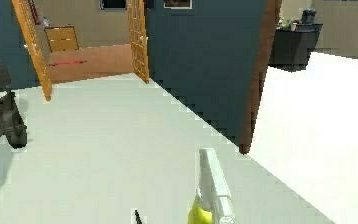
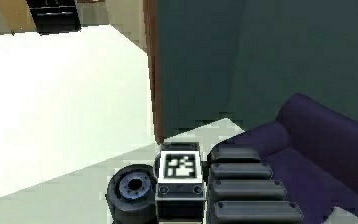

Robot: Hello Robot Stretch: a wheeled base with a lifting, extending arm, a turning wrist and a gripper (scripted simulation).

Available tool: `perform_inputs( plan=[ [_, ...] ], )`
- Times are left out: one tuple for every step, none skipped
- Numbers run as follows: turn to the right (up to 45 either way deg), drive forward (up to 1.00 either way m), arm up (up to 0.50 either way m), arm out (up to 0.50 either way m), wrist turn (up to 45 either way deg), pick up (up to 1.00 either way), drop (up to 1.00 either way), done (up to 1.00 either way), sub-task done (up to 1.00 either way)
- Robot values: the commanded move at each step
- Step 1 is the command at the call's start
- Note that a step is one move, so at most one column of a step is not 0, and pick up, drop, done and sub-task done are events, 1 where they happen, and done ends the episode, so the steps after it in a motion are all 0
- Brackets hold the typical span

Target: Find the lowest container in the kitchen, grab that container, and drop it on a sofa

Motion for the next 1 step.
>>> perform_inputs(
  plan=[
    [-45.0,0.0,0.0,0.0,0.0,0.0,0.0,0.0,0.0]
  ],
)
